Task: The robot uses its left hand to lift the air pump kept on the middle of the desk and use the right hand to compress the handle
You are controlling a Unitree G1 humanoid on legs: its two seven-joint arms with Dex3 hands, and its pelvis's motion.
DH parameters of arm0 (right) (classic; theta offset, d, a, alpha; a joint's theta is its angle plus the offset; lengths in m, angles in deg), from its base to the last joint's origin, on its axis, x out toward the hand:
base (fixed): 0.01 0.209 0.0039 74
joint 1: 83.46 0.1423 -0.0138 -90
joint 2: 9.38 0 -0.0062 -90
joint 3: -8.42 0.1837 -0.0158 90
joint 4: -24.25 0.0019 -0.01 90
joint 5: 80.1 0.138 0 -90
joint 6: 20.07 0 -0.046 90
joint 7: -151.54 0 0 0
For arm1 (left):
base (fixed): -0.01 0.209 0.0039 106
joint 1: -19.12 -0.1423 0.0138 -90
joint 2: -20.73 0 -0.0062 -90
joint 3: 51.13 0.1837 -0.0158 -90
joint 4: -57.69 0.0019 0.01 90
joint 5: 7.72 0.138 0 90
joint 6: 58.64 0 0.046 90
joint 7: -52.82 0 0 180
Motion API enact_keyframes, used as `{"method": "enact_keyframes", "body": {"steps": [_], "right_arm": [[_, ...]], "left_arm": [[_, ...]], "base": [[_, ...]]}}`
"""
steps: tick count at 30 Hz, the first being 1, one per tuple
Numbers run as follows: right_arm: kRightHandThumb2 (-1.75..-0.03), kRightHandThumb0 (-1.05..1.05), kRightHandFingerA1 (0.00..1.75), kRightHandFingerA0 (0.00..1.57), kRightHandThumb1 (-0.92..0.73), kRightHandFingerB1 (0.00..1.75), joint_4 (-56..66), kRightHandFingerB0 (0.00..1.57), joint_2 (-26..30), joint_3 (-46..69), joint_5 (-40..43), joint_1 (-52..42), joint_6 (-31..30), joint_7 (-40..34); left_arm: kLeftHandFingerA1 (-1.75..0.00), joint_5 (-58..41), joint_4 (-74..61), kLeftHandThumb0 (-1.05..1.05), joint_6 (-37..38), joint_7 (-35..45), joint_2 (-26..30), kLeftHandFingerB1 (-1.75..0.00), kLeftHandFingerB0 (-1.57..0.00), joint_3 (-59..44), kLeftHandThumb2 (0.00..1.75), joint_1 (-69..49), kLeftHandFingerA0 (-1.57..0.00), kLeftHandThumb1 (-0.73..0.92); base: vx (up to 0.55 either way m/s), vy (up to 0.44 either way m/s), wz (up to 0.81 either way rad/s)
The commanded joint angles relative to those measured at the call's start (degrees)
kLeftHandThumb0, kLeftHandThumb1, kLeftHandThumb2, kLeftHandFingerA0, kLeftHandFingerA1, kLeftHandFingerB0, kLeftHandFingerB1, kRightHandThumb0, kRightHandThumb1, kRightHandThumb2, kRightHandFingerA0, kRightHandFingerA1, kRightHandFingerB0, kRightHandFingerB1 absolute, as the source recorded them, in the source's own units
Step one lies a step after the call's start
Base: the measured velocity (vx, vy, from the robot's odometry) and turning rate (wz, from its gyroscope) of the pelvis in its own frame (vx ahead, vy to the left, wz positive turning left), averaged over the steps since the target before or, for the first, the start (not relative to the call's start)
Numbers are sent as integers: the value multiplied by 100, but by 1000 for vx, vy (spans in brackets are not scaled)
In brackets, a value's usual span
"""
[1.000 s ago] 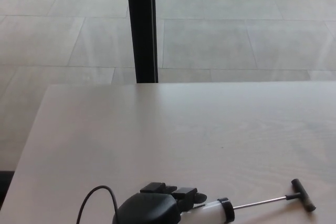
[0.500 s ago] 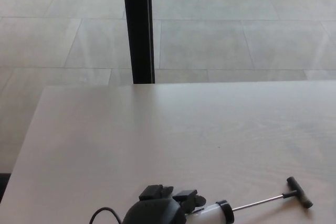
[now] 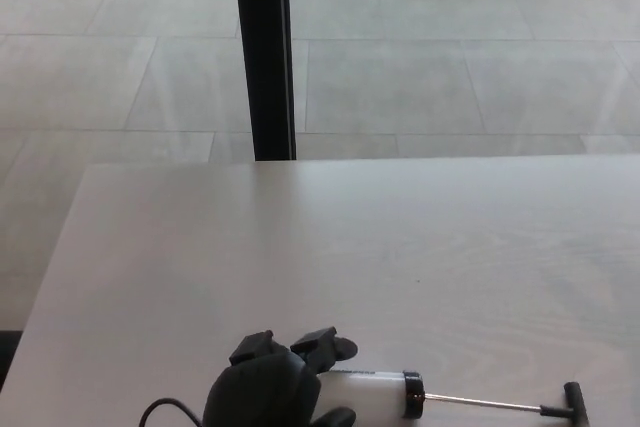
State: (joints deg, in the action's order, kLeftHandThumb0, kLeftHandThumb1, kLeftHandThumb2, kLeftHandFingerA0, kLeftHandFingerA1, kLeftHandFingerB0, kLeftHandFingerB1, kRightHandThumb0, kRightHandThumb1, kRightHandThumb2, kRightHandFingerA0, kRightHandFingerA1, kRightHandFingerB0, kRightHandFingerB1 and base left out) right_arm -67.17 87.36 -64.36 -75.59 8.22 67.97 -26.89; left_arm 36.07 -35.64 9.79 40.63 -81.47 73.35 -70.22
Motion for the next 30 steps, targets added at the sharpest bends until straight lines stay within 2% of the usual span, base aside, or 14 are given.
{"method": "enact_keyframes", "body": {"steps": [1,2,3,4,6,10,12,13,16,17,18,19,20,30], "right_arm": [[-62,-50,65,61,-73,47,10,76,19,65,-199,-46,11,-97],[-62,-50,65,61,-73,47,22,75,18,66,-211,-49,-1,-99],[-62,-50,64,60,-73,47,45,76,22,76,-228,-60,-13,-100],[-62,-50,63,61,-74,47,37,76,35,69,-278,-69,27,-111],[-62,-50,63,61,-74,47,27,76,47,54,-357,-72,85,-133],[-63,-53,73,57,-76,46,-58,76,44,51,-412,6,147,-152],[-63,-56,65,55,-77,46,-5,76,44,39,-421,24,61,-155],[-63,-57,67,54,-77,46,9,75,59,30,-430,32,54,-143],[-64,-58,71,53,-78,44,6,75,92,3,-437,59,54,-101],[-64,-58,78,50,-80,44,30,76,83,-3,-445,67,24,-121],[-64,-58,89,48,-80,45,31,76,80,0,-439,73,13,-128],[-64,-59,84,49,-80,44,38,77,85,0,-438,71,-12,-127],[-64,-60,85,49,-80,43,61,75,88,-9,-451,72,-60,-134],[-64,-61,66,47,-80,43,199,76,57,14,-473,120,-384,-240]], "left_arm": [[-144,358,319,-37,-320,491,255,-60,-56,197,62,-67,-84,64],[-133,412,337,-39,-358,549,293,-60,-59,234,62,-56,-82,67],[-109,504,381,-42,-420,635,355,-67,-53,297,93,-52,-87,51],[-124,559,399,-42,-480,690,372,-58,-59,328,60,-50,-78,67],[-124,640,397,-42,-568,775,391,-58,-59,357,60,-34,-78,67],[-103,1641,669,-51,-976,1980,881,-49,-4,968,93,455,-87,43],[-89,1950,677,-72,-1049,2448,1000,-45,-5,1173,84,625,-72,49],[-82,2102,692,-71,-1067,2656,1036,-34,-12,1270,59,714,-63,62],[-76,2500,754,-76,-1043,3217,1132,-33,-10,1533,60,986,-51,65],[-70,2574,740,-80,-1034,3369,1132,-40,-6,1584,90,1067,-41,52],[-67,2571,711,-79,-1073,3470,1094,-41,-6,1607,89,1120,-35,51],[-68,2600,719,-78,-1094,3498,1079,-33,-13,1631,60,1145,-38,63],[-67,2670,726,-79,-1124,3596,1061,-43,-8,1662,87,1201,-33,50],[-66,3240,847,-76,-1213,4475,1039,-42,-12,1936,88,1512,-40,53]], "base": [[0,0,0],[0,0,0],[0,0,0],[0,0,0],[0,0,0],[0,0,0],[0,0,0],[0,0,0],[0,0,0],[0,0,0],[0,0,0],[0,0,0],[0,0,0],[0,0,0]]}}
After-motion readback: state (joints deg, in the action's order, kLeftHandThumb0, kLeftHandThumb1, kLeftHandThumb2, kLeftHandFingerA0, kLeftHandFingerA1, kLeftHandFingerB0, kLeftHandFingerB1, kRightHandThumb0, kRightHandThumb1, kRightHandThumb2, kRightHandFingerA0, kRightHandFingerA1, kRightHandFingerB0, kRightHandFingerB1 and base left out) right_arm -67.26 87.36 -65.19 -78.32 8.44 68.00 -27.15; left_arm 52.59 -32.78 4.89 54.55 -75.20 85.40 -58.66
